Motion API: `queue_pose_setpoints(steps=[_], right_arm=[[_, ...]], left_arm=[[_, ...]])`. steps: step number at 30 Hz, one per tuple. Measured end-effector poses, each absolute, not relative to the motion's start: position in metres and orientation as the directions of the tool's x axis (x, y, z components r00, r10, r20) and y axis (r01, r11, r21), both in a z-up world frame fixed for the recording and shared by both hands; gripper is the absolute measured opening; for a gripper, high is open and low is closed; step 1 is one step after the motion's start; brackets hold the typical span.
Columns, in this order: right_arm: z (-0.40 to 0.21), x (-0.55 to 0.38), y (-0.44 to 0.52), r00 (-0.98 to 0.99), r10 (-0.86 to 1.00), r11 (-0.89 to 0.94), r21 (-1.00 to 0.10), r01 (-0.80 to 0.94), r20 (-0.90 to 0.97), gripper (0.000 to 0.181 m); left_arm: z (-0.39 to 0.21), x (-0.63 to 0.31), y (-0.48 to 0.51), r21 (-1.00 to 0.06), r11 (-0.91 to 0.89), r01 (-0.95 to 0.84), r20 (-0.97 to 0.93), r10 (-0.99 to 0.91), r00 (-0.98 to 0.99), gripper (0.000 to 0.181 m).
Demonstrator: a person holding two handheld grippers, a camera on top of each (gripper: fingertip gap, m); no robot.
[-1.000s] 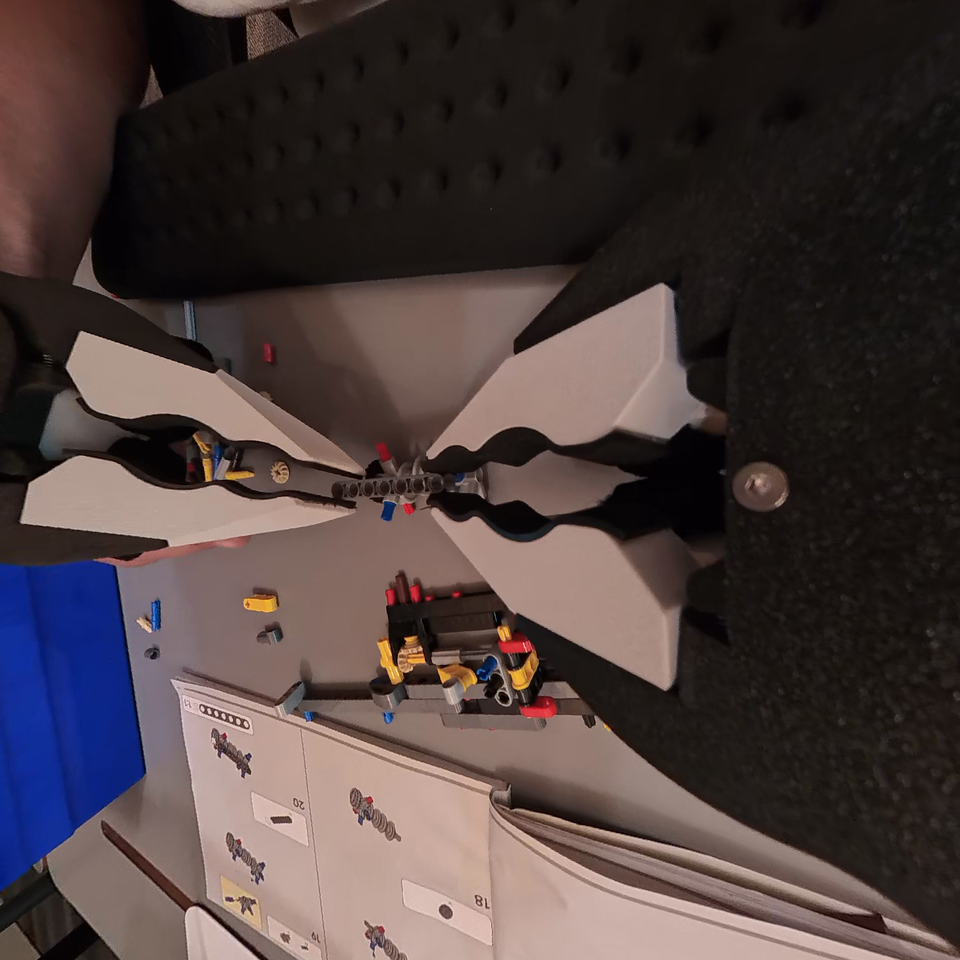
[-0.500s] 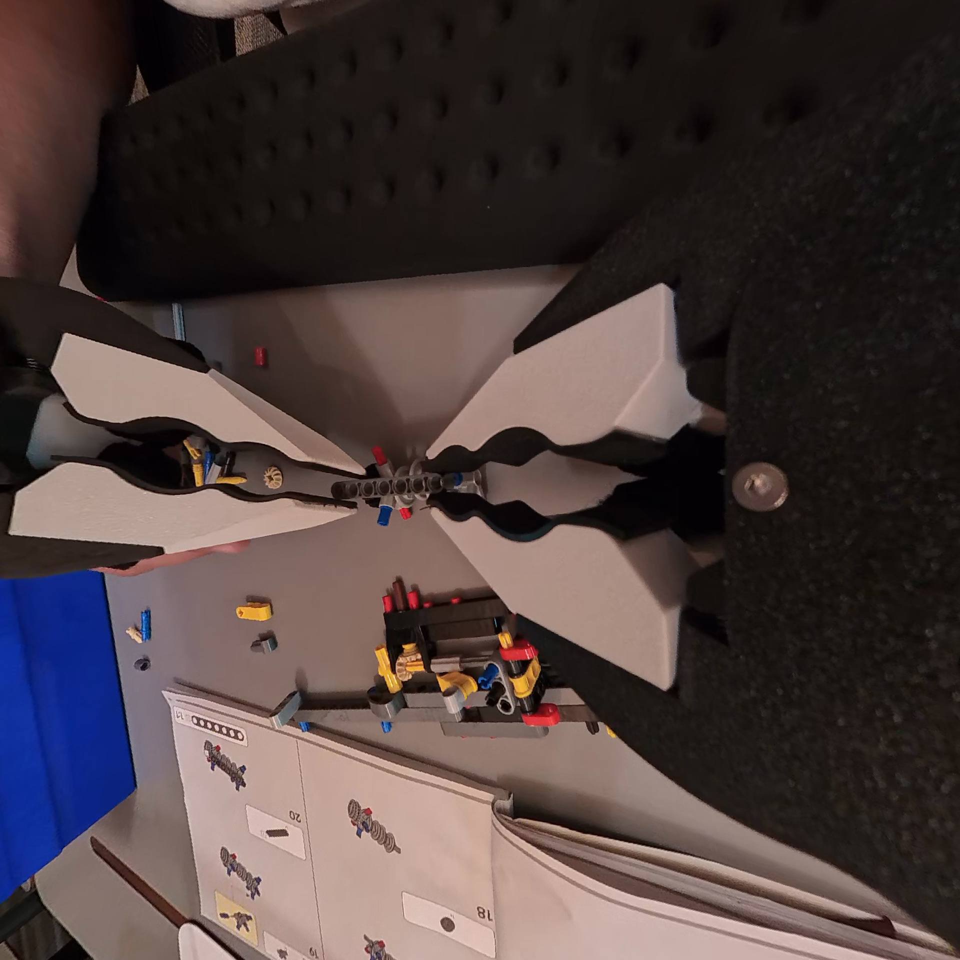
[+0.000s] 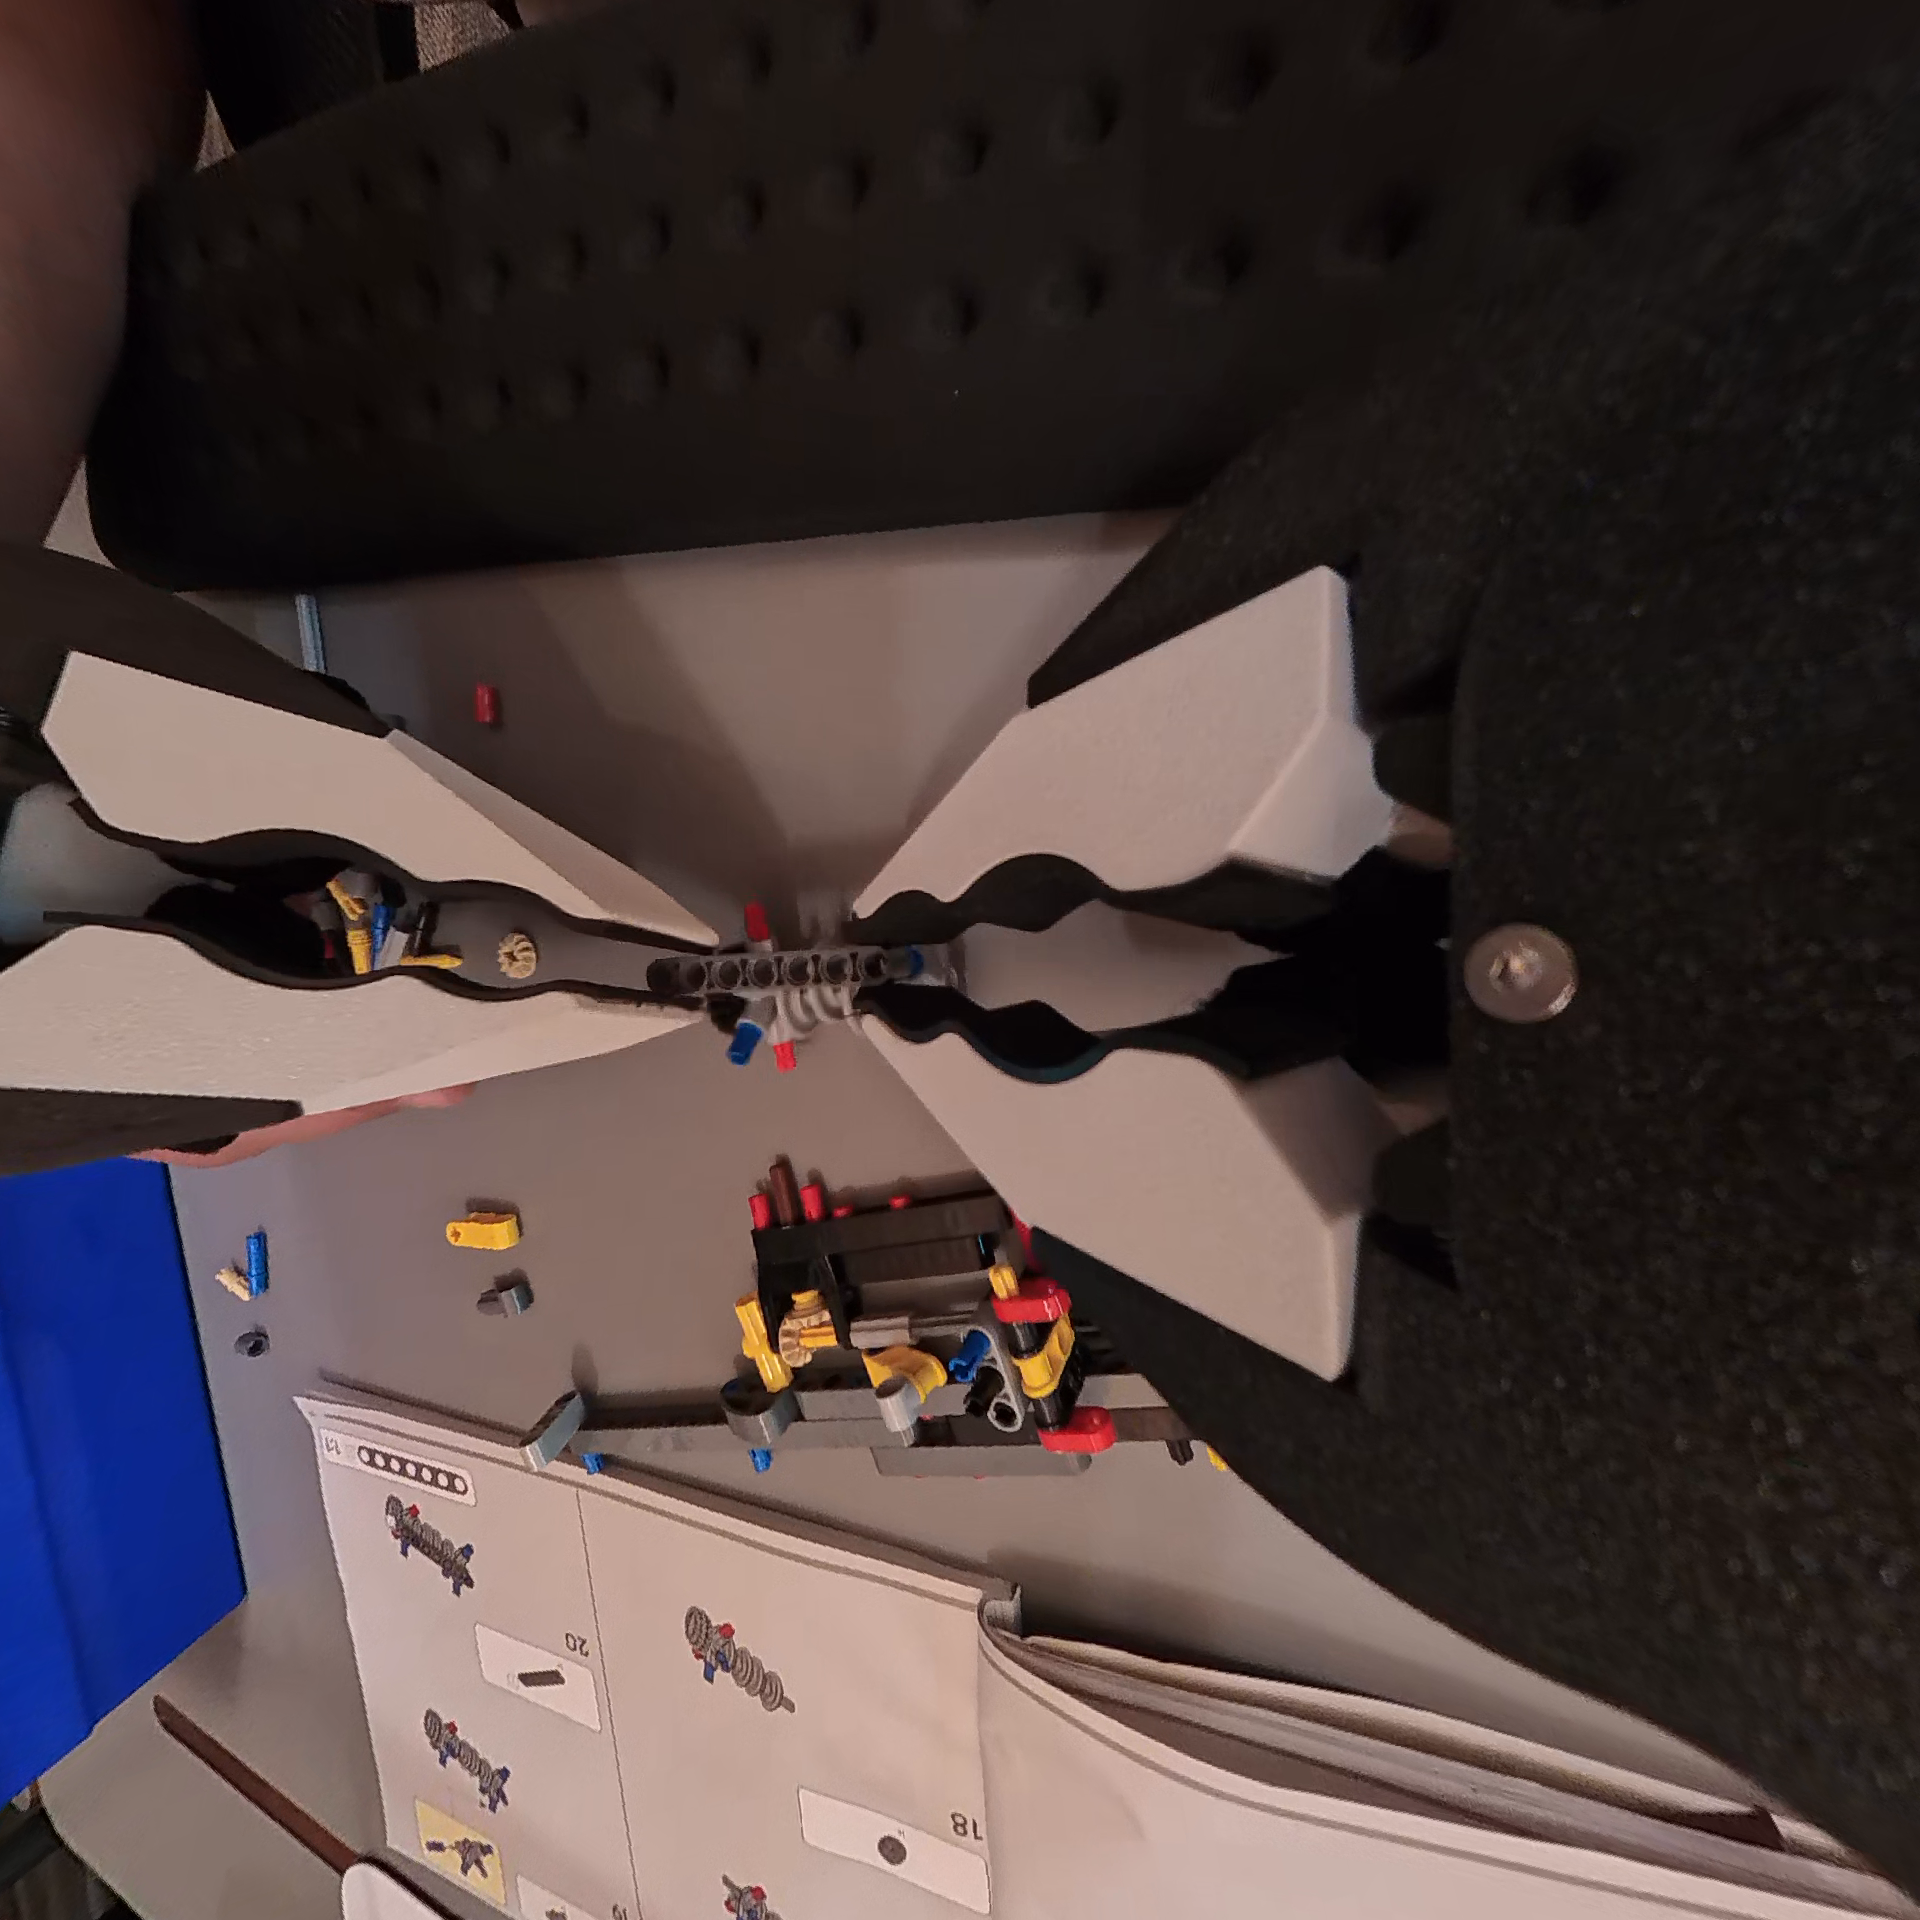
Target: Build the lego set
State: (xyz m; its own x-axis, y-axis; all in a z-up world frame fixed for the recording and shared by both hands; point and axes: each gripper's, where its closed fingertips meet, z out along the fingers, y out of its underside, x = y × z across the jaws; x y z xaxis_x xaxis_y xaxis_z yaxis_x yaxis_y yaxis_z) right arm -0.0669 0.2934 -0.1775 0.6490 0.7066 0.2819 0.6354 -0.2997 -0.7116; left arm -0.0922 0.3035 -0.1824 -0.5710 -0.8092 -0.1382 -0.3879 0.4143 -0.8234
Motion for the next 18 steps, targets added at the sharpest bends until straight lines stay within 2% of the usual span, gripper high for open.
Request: queue_pose_setpoints(steps=[10, 13, 16, 18], right_arm=[[-0.185, -0.065, 0.295, 0.639, 0.709, -0.314, -0.678, 0.665, 0.298, 0.008], [-0.180, -0.068, 0.294, 0.660, 0.710, -0.317, -0.725, 0.611, 0.245, 0.009], [-0.169, -0.063, 0.297, 0.708, 0.688, -0.334, -0.797, 0.503, 0.159, 0.019], [-0.165, -0.058, 0.301, 0.737, 0.670, -0.366, -0.825, 0.430, 0.087, 0.038]], left_arm=[[-0.189, -0.091, 0.305, -0.804, 0.436, -0.404, -0.152, -0.808, -0.570, 0.006], [-0.189, -0.091, 0.305, -0.802, 0.444, -0.400, -0.162, -0.806, -0.569, 0.006], [-0.189, -0.091, 0.307, -0.794, 0.467, -0.389, -0.196, -0.802, -0.564, 0.006], [-0.189, -0.090, 0.307, -0.784, 0.499, -0.369, -0.238, -0.792, -0.563, 0.006]])
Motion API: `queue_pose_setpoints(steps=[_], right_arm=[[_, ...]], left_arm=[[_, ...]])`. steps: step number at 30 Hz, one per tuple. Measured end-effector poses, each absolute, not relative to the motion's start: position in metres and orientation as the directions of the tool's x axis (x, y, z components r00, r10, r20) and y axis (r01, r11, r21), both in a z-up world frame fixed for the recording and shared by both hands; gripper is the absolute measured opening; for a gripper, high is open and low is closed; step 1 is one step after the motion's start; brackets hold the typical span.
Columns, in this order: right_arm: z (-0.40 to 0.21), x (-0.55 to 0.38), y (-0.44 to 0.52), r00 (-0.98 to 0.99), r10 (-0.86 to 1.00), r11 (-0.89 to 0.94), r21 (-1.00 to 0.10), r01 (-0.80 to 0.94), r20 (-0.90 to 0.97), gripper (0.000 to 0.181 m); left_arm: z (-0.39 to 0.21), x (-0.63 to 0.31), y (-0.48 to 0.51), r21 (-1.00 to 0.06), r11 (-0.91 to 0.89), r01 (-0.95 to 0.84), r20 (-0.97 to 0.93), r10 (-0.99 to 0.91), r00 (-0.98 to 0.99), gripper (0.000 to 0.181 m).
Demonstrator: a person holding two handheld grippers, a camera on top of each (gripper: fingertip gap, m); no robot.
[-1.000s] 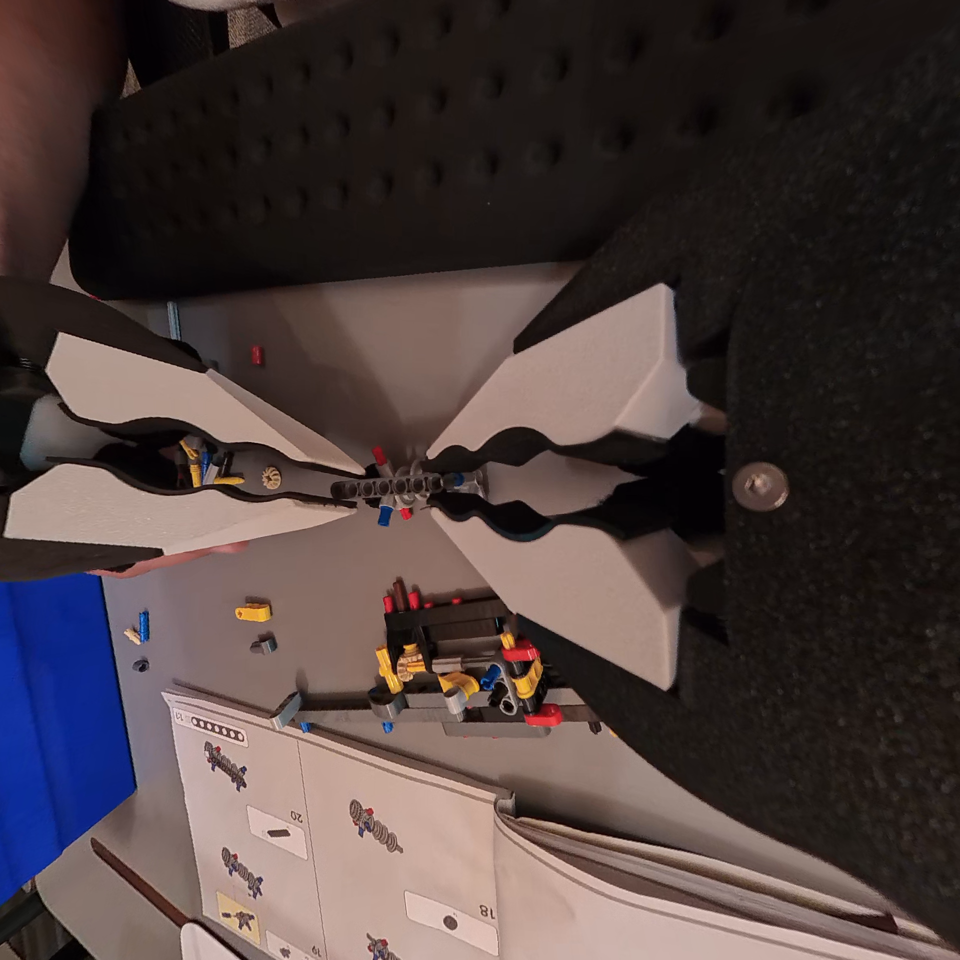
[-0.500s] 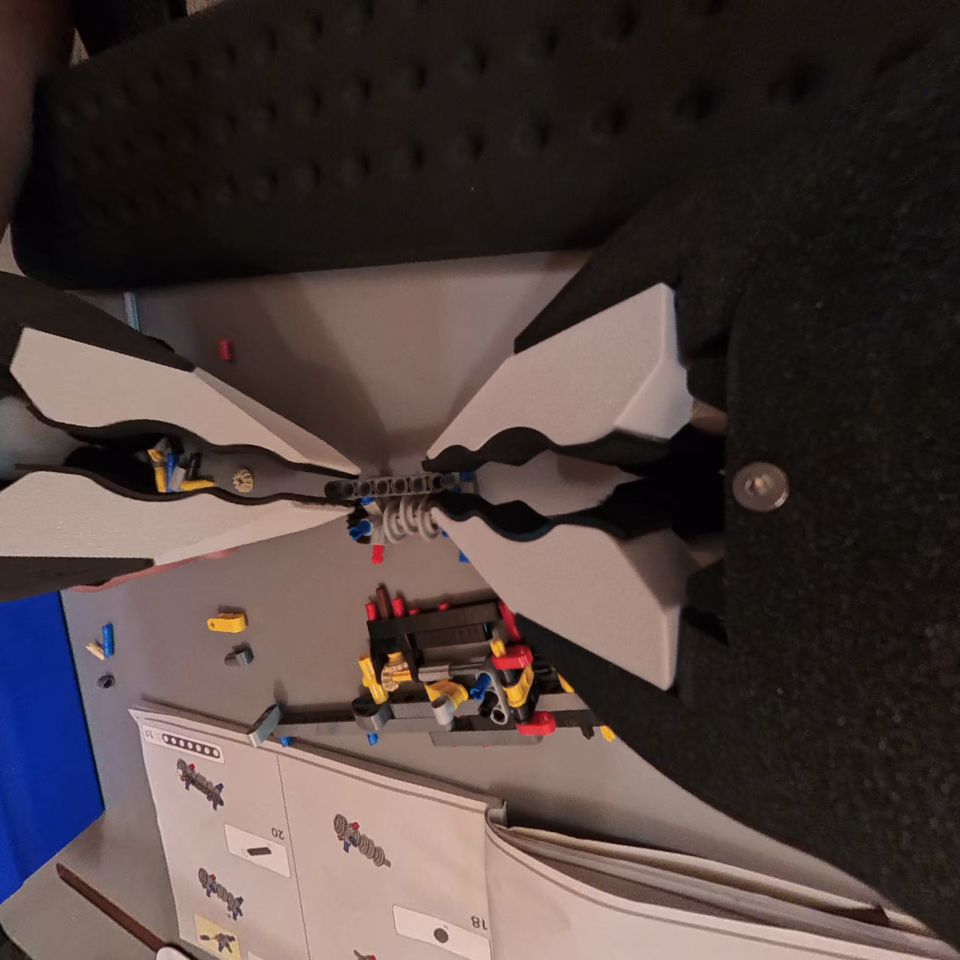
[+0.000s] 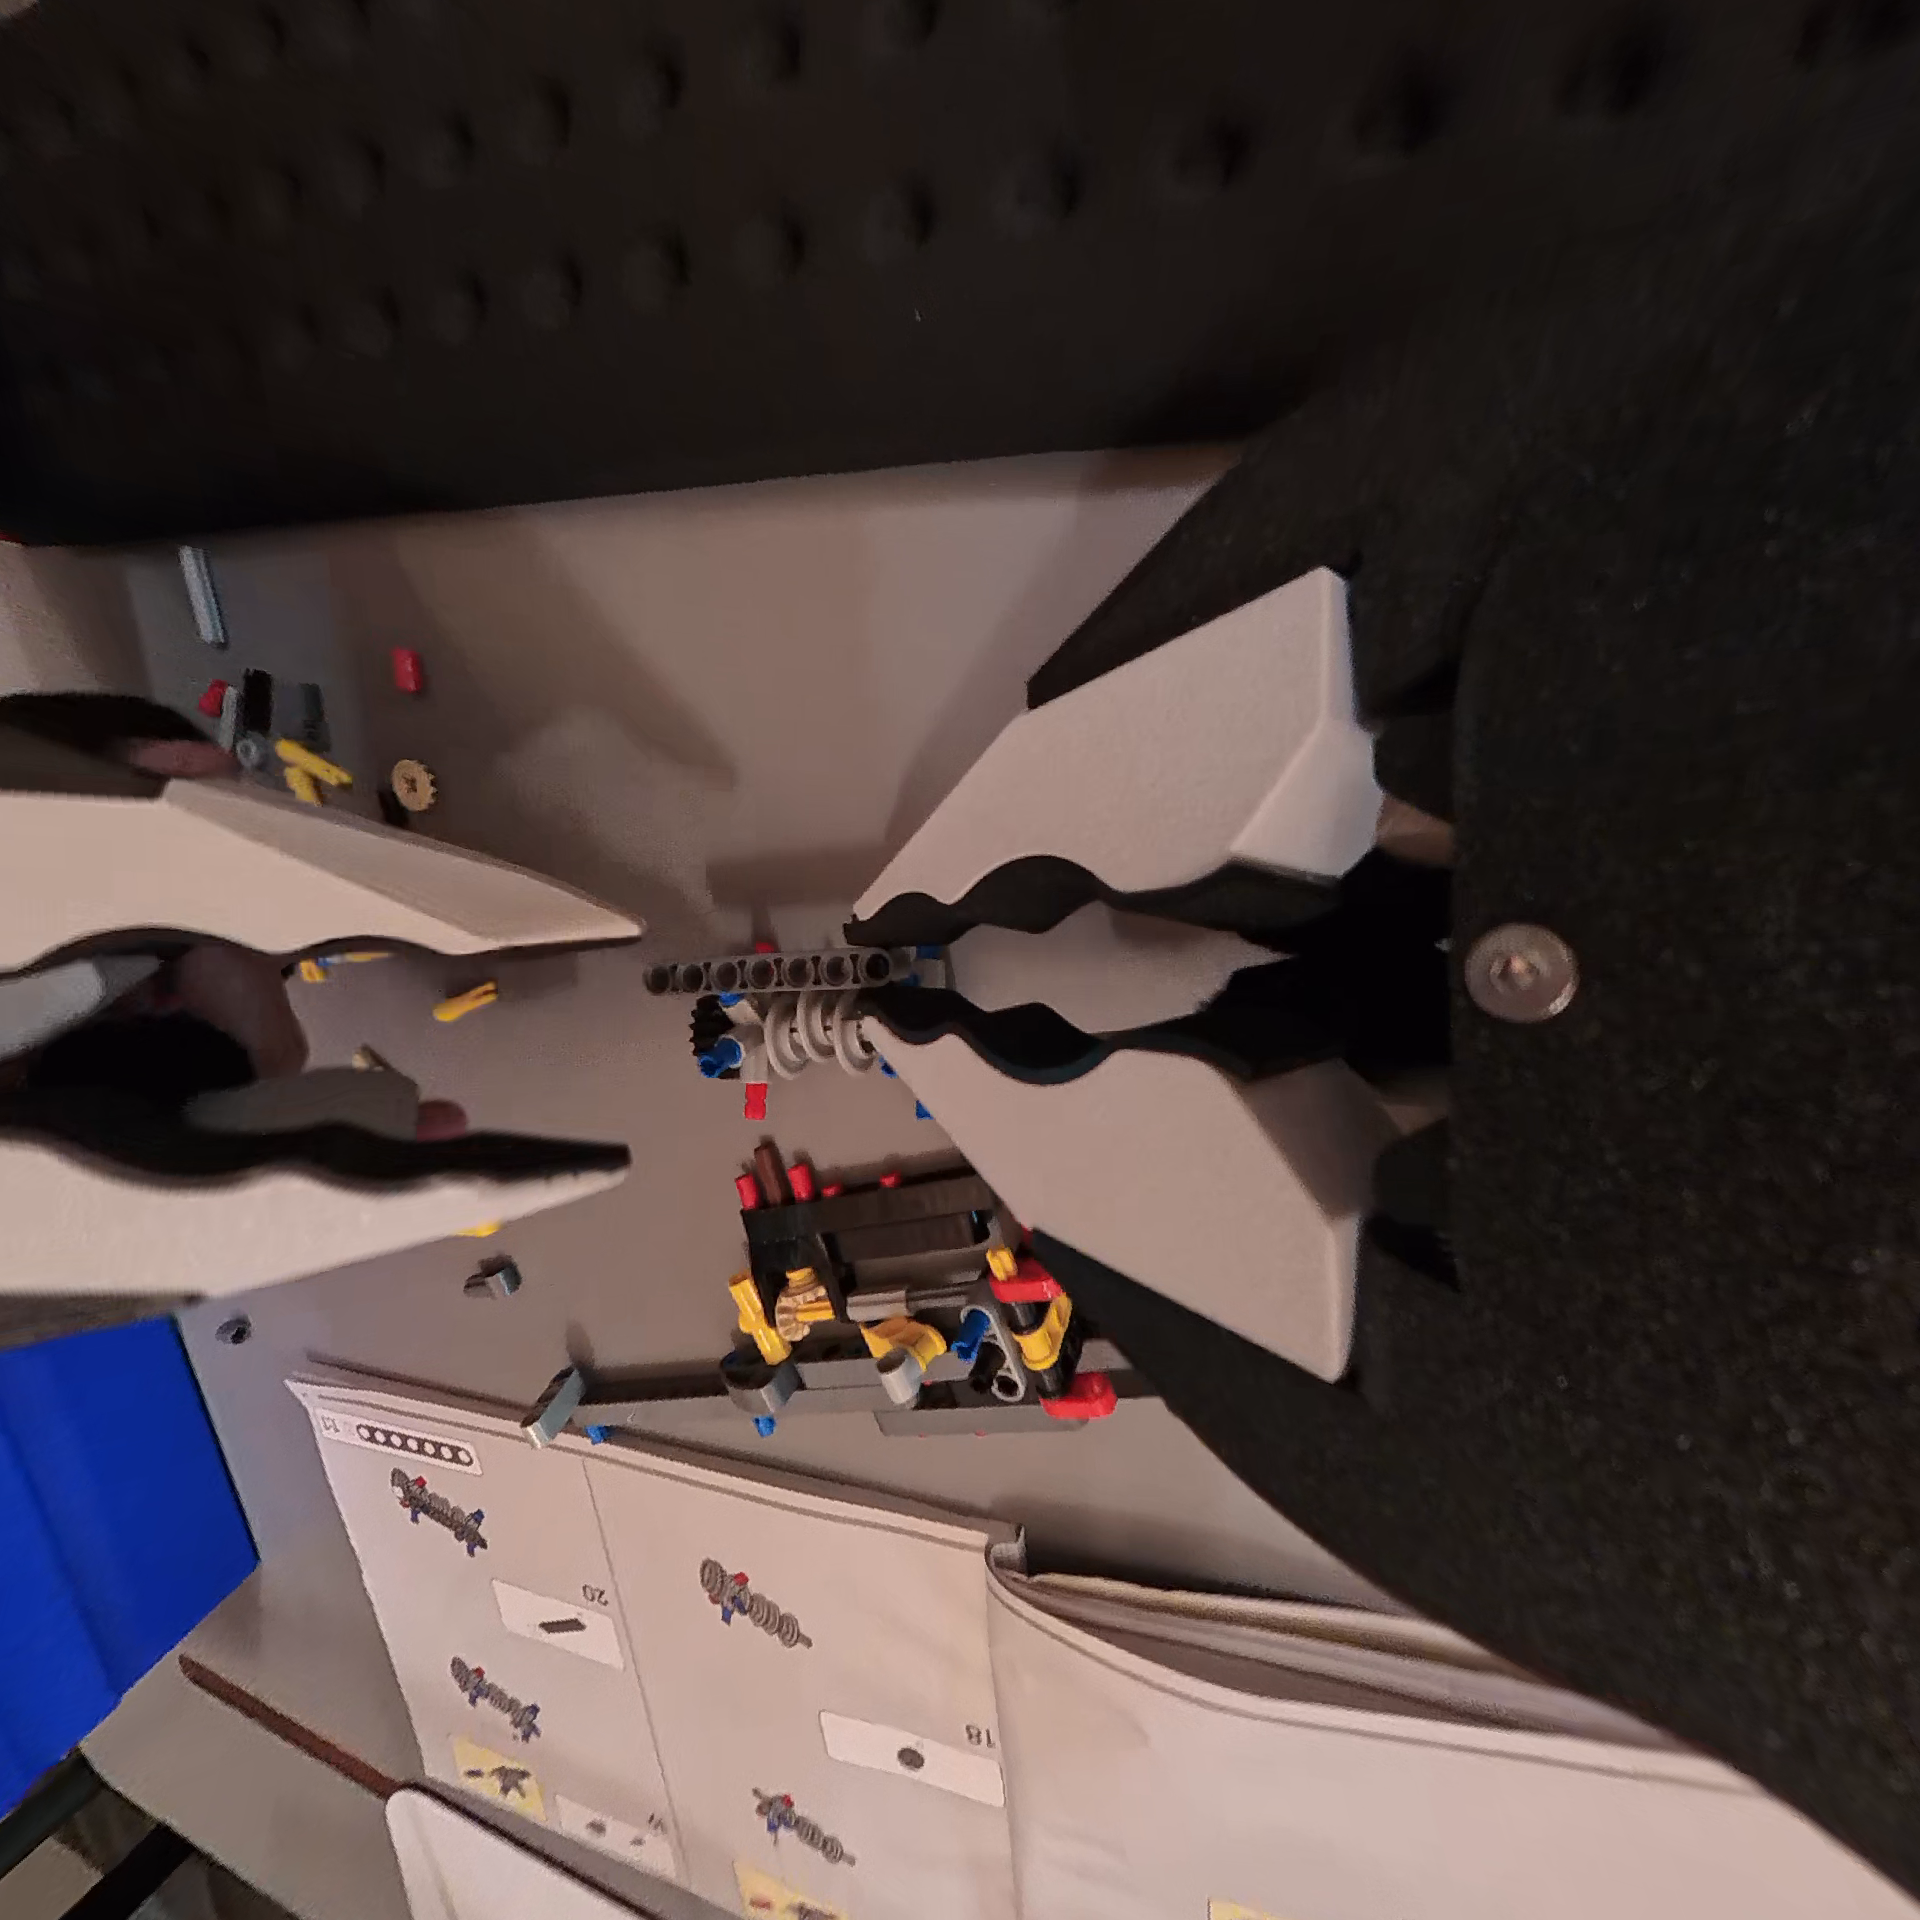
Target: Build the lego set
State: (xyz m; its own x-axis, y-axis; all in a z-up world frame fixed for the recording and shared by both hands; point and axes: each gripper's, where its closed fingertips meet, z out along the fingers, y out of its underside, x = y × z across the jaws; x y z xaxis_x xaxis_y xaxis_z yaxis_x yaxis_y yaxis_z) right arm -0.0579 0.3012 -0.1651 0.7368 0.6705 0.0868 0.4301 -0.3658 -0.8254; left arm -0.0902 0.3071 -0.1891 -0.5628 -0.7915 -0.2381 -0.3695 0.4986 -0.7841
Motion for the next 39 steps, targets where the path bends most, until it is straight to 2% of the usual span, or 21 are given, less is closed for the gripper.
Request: queue_pose_setpoints(steps=[3, 6, 14, 23, 28, 32, 35, 39], right_arm=[[-0.173, -0.059, 0.303, 0.716, 0.697, -0.444, -0.806, 0.391, -0.037, 0.060], [-0.183, -0.057, 0.308, 0.693, 0.716, -0.502, -0.754, 0.425, -0.086, 0.068], [-0.177, -0.074, 0.316, 0.559, 0.793, -0.544, -0.696, 0.469, -0.243, 0.063], [-0.193, -0.082, 0.320, 0.509, 0.799, -0.597, -0.520, 0.611, -0.319, 0.057], [-0.199, -0.087, 0.314, 0.470, 0.784, -0.621, -0.498, 0.606, -0.405, 0.039], [-0.200, -0.087, 0.314, 0.465, 0.782, -0.623, -0.513, 0.591, -0.414, 0.038], [-0.200, -0.086, 0.314, 0.462, 0.784, -0.621, -0.519, 0.587, -0.415, 0.038], [-0.199, -0.086, 0.314, 0.460, 0.773, -0.634, -0.524, 0.569, -0.437, 0.038]], left_arm=[[-0.189, -0.090, 0.307, -0.765, 0.547, -0.340, -0.303, -0.771, -0.560, 0.006], [-0.189, -0.090, 0.308, -0.749, 0.577, -0.327, -0.342, -0.758, -0.555, 0.006], [-0.189, -0.091, 0.310, -0.707, 0.647, -0.284, -0.439, -0.717, -0.541, 0.006], [-0.188, -0.091, 0.310, -0.700, 0.658, -0.276, -0.456, -0.710, -0.536, 0.006], [-0.188, -0.091, 0.310, -0.703, 0.656, -0.275, -0.457, -0.712, -0.532, 0.006], [-0.188, -0.092, 0.308, -0.729, 0.614, -0.301, -0.404, -0.742, -0.536, 0.008], [-0.181, -0.097, 0.307, -0.764, 0.570, -0.304, -0.351, -0.762, -0.544, 0.020], [-0.177, -0.112, 0.310, -0.812, 0.431, -0.393, -0.163, -0.815, -0.557, 0.020]])
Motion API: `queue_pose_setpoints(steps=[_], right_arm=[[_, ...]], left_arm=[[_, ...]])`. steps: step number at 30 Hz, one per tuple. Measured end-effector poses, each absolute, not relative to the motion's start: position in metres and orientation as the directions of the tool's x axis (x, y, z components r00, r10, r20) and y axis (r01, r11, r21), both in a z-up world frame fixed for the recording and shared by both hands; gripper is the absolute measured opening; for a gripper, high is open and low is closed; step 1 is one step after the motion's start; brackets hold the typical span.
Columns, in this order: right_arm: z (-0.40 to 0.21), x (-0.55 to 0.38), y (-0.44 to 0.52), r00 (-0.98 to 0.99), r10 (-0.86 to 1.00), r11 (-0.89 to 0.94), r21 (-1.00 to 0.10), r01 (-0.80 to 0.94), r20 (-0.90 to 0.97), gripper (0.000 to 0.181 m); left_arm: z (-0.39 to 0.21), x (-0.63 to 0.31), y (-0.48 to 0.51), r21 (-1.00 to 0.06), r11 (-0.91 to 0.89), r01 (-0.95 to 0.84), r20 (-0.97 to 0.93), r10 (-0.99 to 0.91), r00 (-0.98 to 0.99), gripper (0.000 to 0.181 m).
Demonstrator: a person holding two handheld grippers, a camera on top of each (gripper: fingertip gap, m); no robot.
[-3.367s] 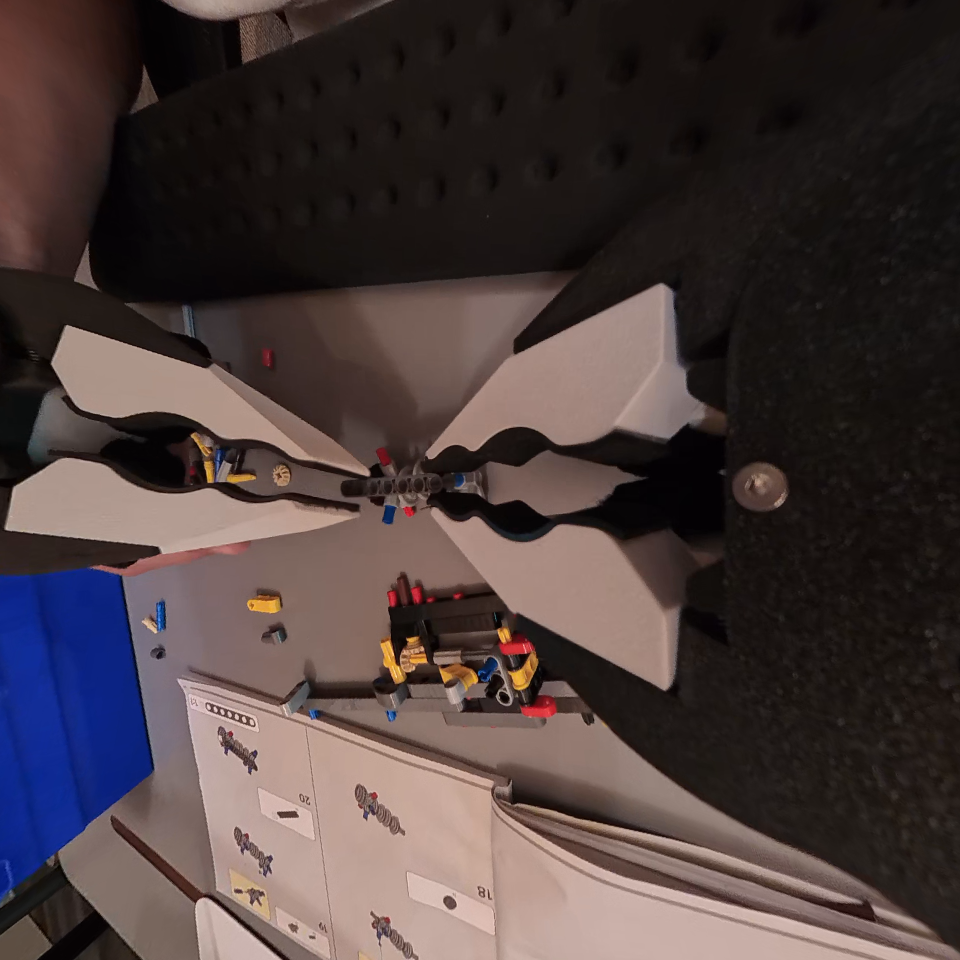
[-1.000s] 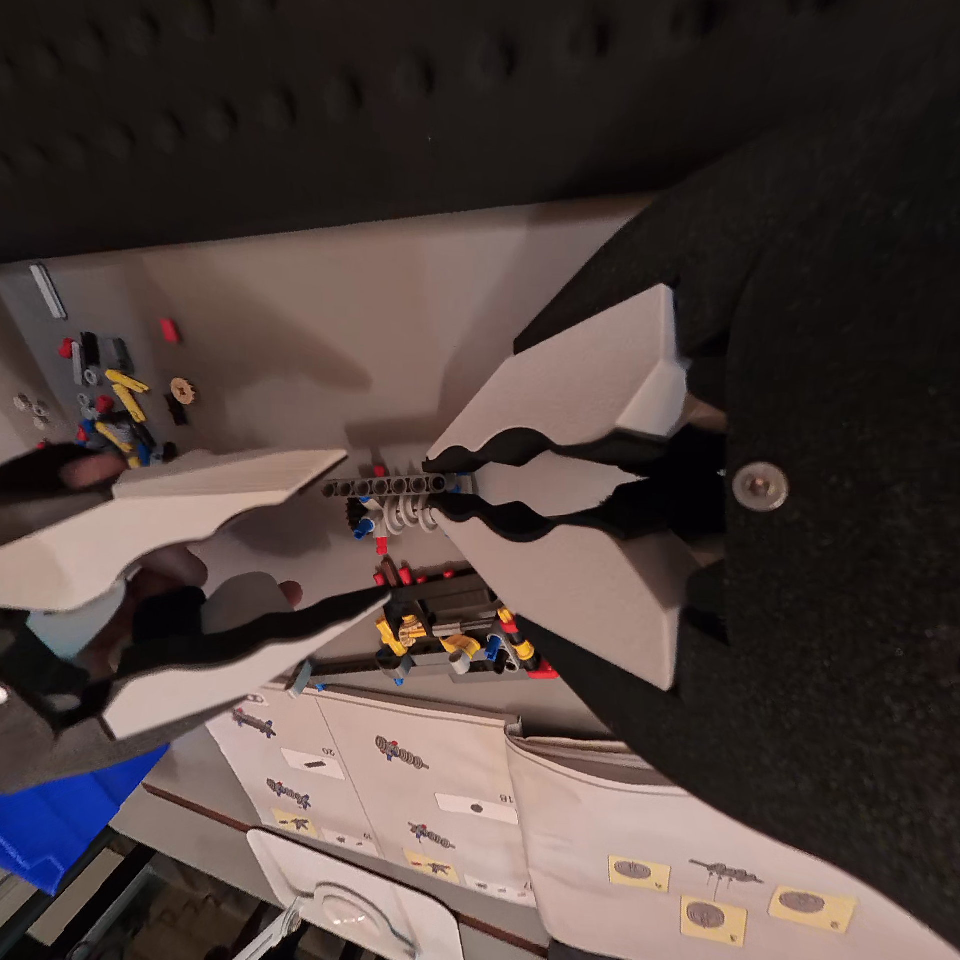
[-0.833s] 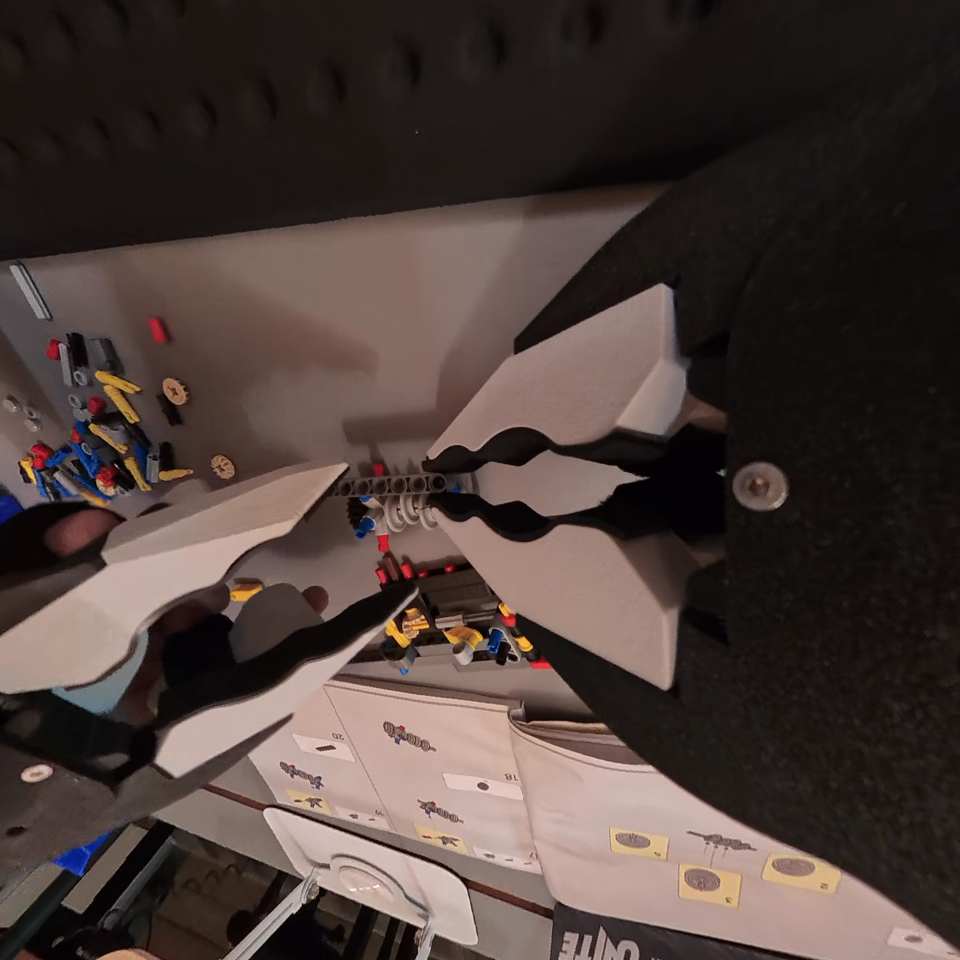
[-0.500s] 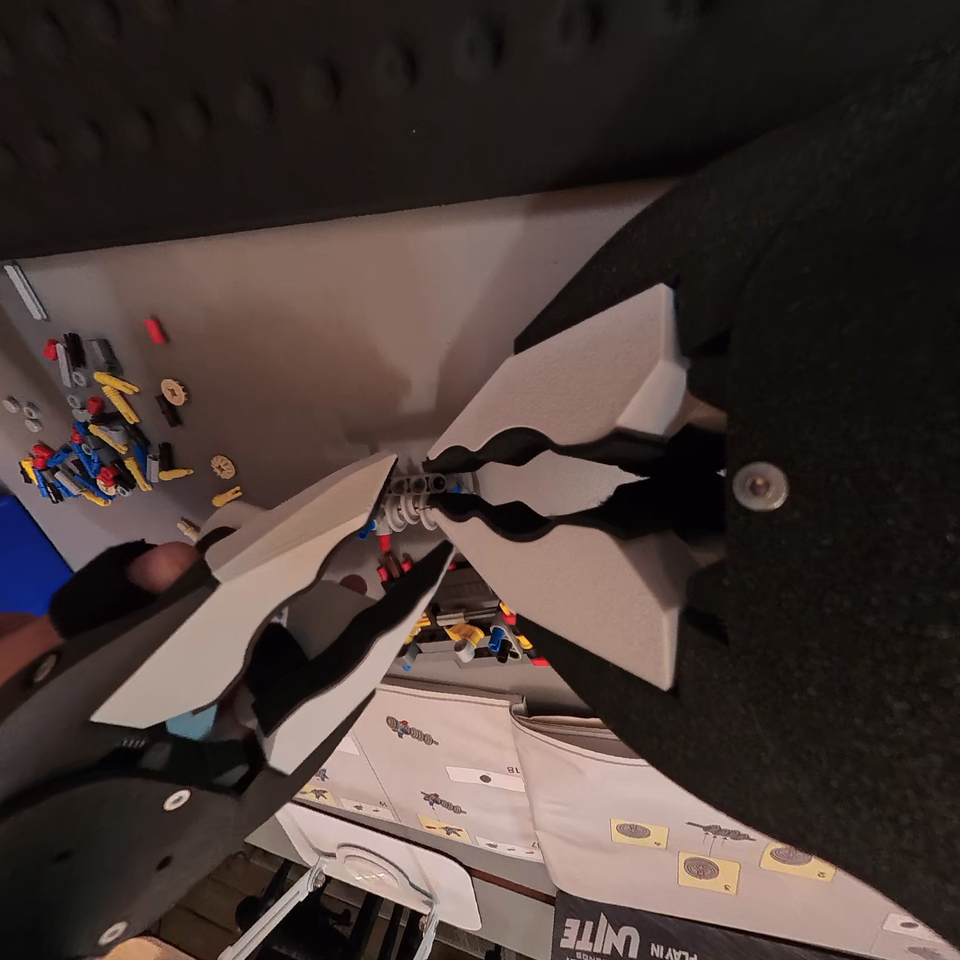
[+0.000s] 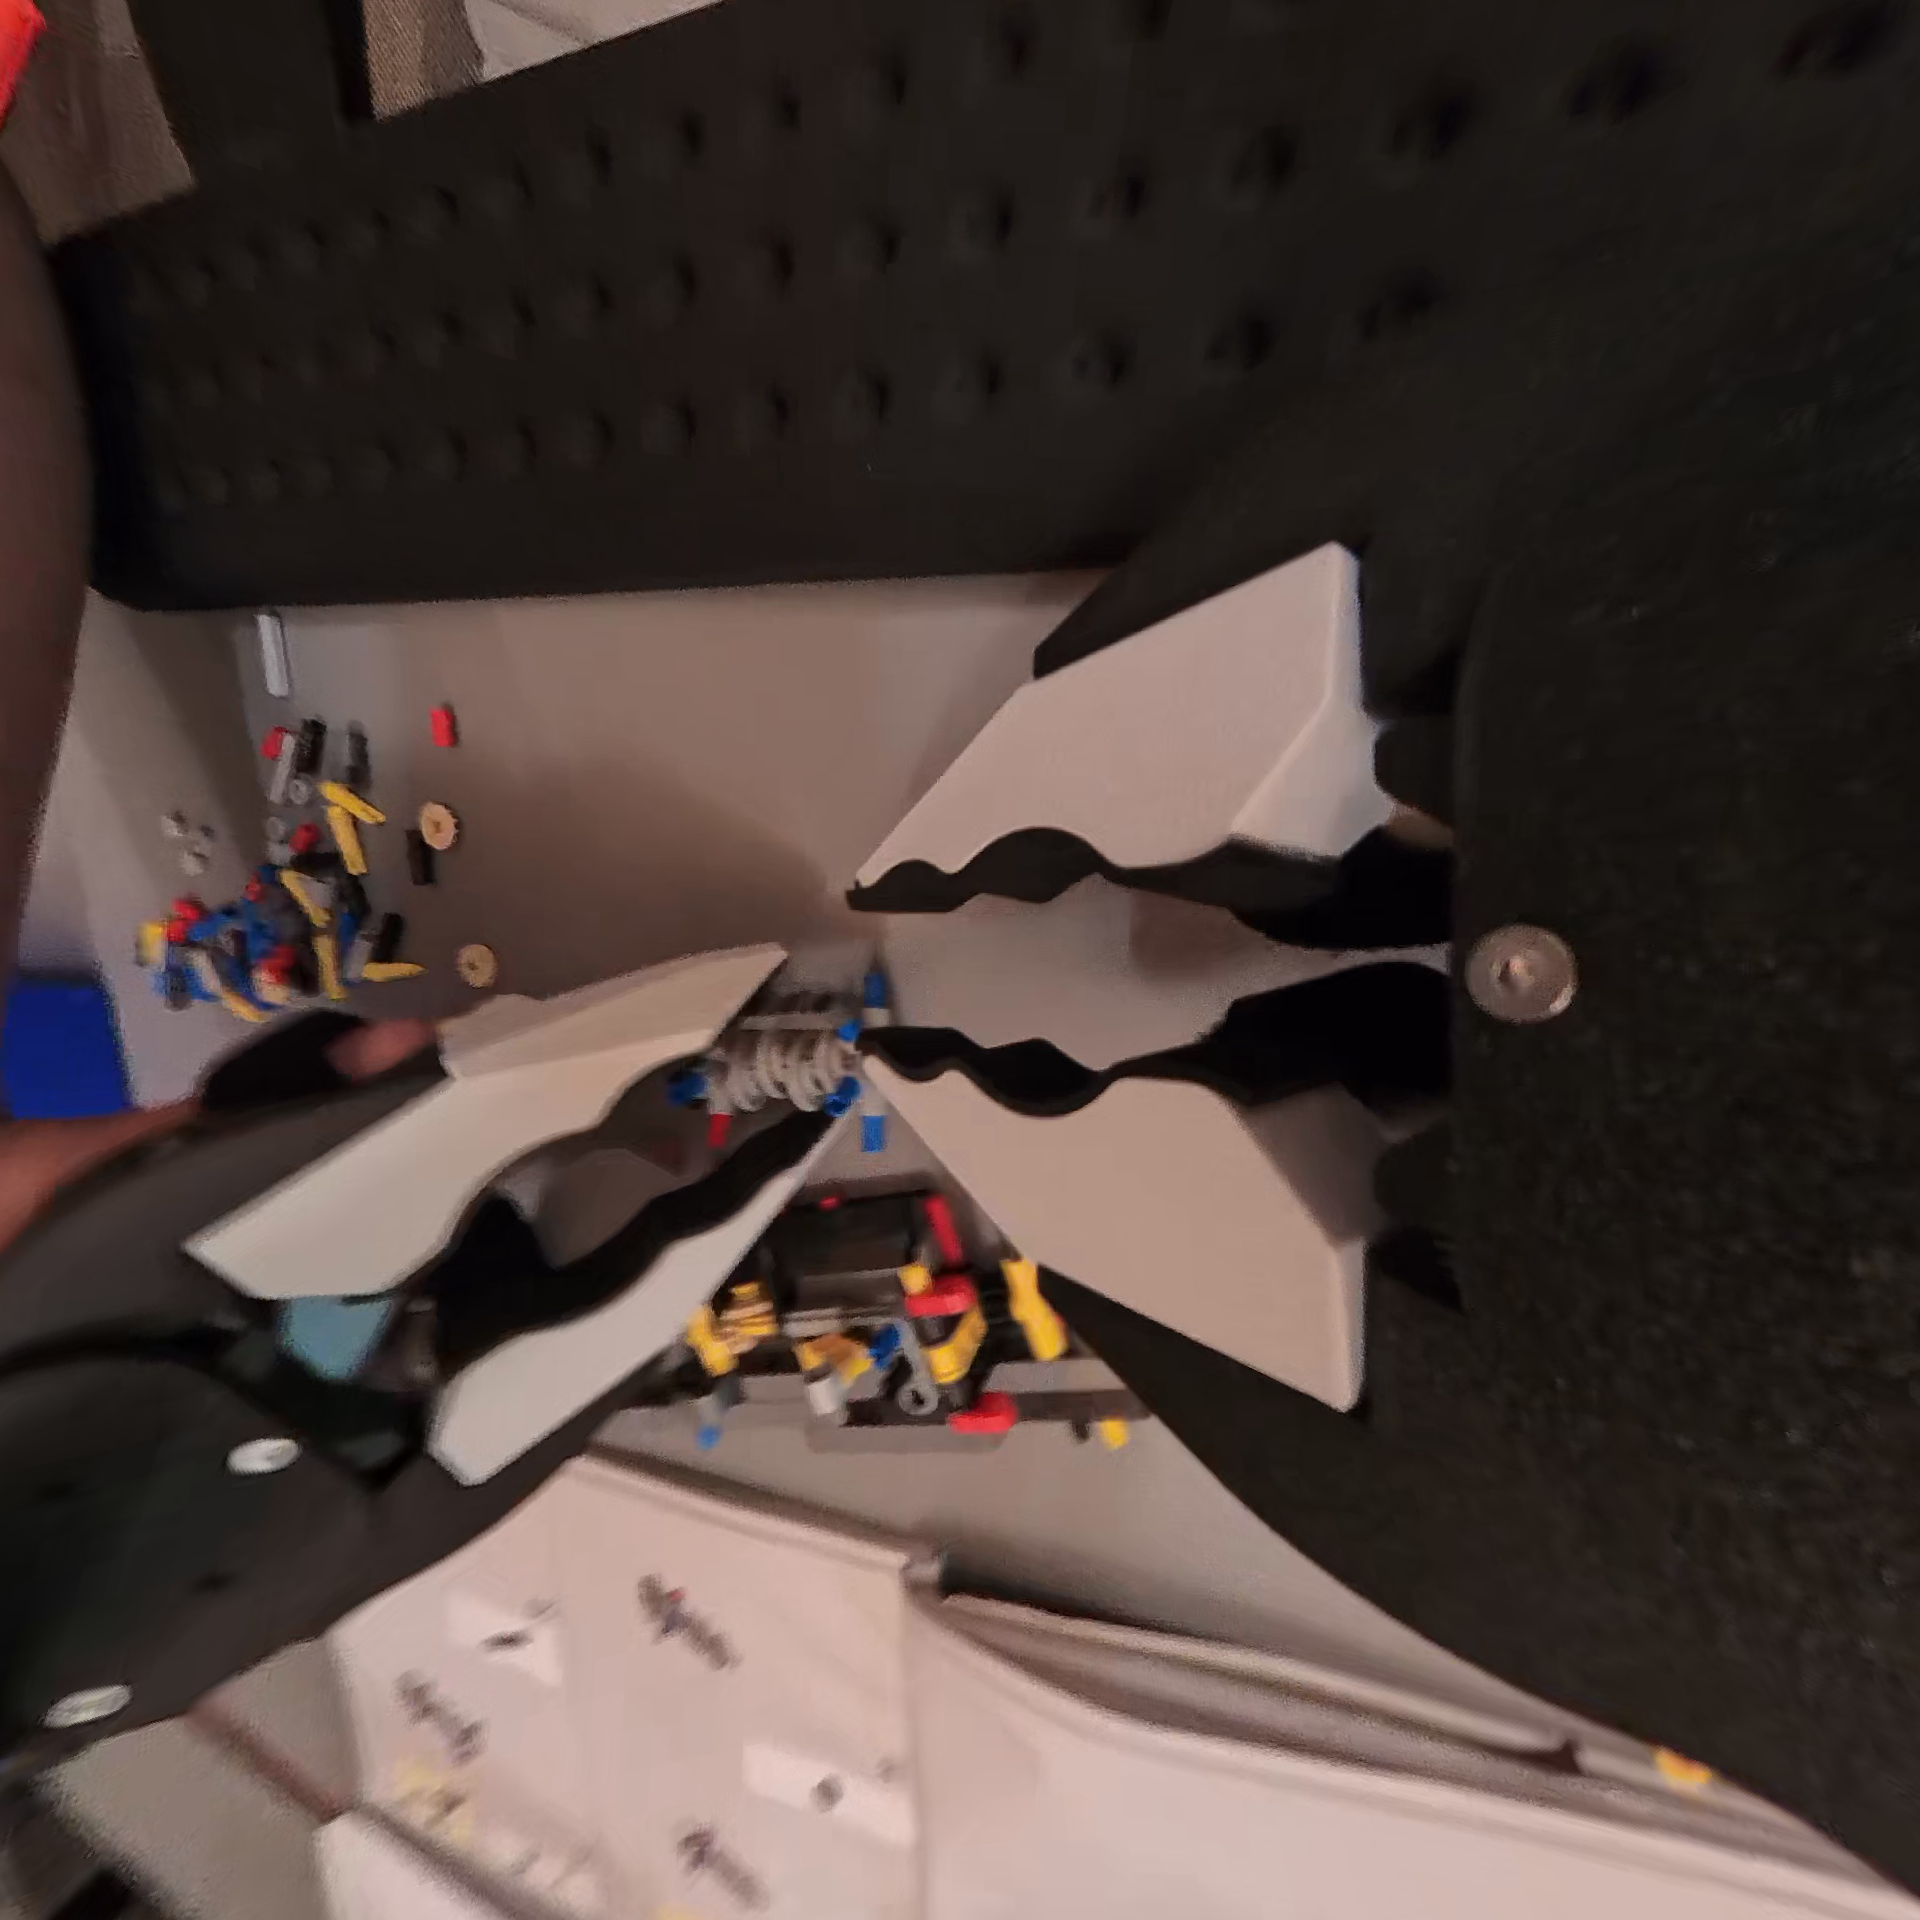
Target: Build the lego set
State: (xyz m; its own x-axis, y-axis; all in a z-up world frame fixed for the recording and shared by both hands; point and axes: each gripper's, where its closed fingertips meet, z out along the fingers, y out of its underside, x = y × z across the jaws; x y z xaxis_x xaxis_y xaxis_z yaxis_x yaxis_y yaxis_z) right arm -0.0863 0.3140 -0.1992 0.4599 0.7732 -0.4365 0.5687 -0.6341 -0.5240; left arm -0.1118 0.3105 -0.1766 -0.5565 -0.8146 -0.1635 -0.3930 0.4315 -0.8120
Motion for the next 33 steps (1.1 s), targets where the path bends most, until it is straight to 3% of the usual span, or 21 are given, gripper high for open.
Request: queue_pose_setpoints(steps=[5, 13, 17, 33], right_arm=[[-0.199, -0.087, 0.314, 0.452, 0.772, -0.636, -0.529, 0.562, -0.447, 0.038], [-0.199, -0.086, 0.315, 0.448, 0.780, -0.626, -0.540, 0.563, -0.436, 0.037], [-0.199, -0.085, 0.315, 0.441, 0.774, -0.633, -0.538, 0.557, -0.455, 0.037], [-0.201, -0.085, 0.313, 0.440, 0.799, -0.602, -0.544, 0.585, -0.410, 0.030]], left_arm=[[-0.207, -0.108, 0.315, -0.716, 0.456, -0.529, -0.118, -0.825, -0.552, 0.024], [-0.204, -0.102, 0.302, -0.734, 0.432, -0.523, -0.069, -0.815, -0.576, 0.015], [-0.199, -0.104, 0.313, -0.741, 0.381, -0.553, -0.031, -0.842, -0.538, 0.030], [-0.209, -0.097, 0.313, -0.727, 0.357, -0.587, -0.003, -0.856, -0.518, 0.034]])
